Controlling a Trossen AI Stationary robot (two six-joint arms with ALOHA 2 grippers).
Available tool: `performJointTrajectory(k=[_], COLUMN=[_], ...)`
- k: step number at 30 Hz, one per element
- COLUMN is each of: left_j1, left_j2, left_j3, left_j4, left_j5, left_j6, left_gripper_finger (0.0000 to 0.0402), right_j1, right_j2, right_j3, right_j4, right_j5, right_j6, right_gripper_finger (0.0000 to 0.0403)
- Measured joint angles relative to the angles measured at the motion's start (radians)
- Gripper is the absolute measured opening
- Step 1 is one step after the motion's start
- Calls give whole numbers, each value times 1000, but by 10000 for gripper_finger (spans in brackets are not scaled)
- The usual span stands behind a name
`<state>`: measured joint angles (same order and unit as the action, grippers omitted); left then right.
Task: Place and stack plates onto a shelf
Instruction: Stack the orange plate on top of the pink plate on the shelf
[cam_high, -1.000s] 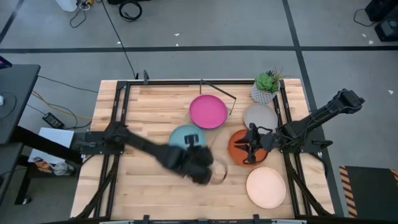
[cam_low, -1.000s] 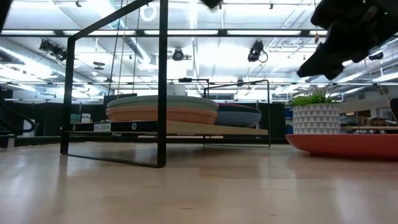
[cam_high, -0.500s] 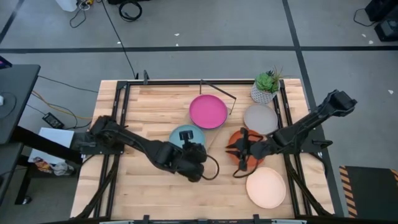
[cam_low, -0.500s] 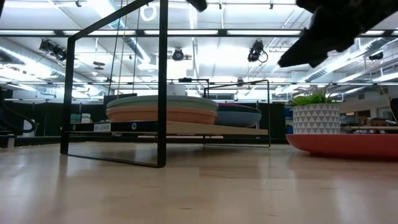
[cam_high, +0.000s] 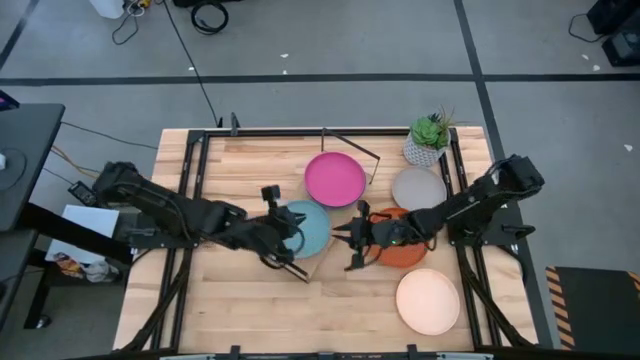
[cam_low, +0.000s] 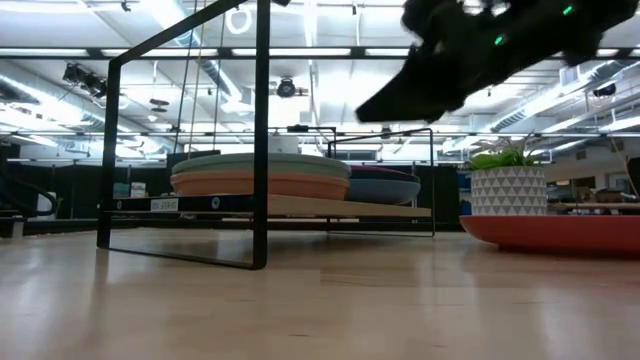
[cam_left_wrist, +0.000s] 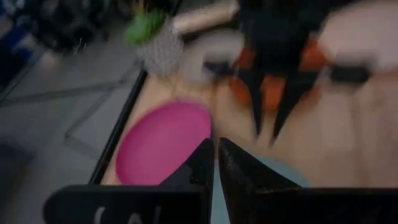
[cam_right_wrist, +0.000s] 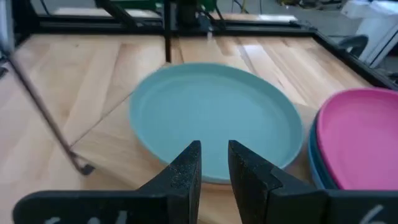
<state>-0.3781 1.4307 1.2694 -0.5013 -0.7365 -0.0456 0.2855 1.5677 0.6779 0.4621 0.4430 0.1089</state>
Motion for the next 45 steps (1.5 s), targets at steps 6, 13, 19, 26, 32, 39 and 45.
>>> performJointTrajectory(k=[6,13,19,26,32,39,45], left_j1=[60,108,101,61,54,53,55], left_j2=[-157,-252,-282,-310,-309,-309,-308], left_j3=[-180,-307,-332,-329,-327,-327,-327], left_j4=[202,308,303,245,249,242,240], left_j5=[152,260,269,252,243,243,243], left_j6=[149,245,240,239,195,173,169], left_gripper_finger=[29,29,29,29,29,29,29], right_j1=[-72,-102,-91,-50,2,90,167], right_j2=[134,272,197,53,30,66,69], right_j3=[77,161,202,220,218,227,287], right_j4=[43,37,-1,-444,-744,-941,-1067], right_j5=[-51,-93,-74,-157,-264,-274,-152], right_j6=[-8,-2,-80,56,365,582,678], right_gripper_finger=[86,86,86,86,86,106,156])
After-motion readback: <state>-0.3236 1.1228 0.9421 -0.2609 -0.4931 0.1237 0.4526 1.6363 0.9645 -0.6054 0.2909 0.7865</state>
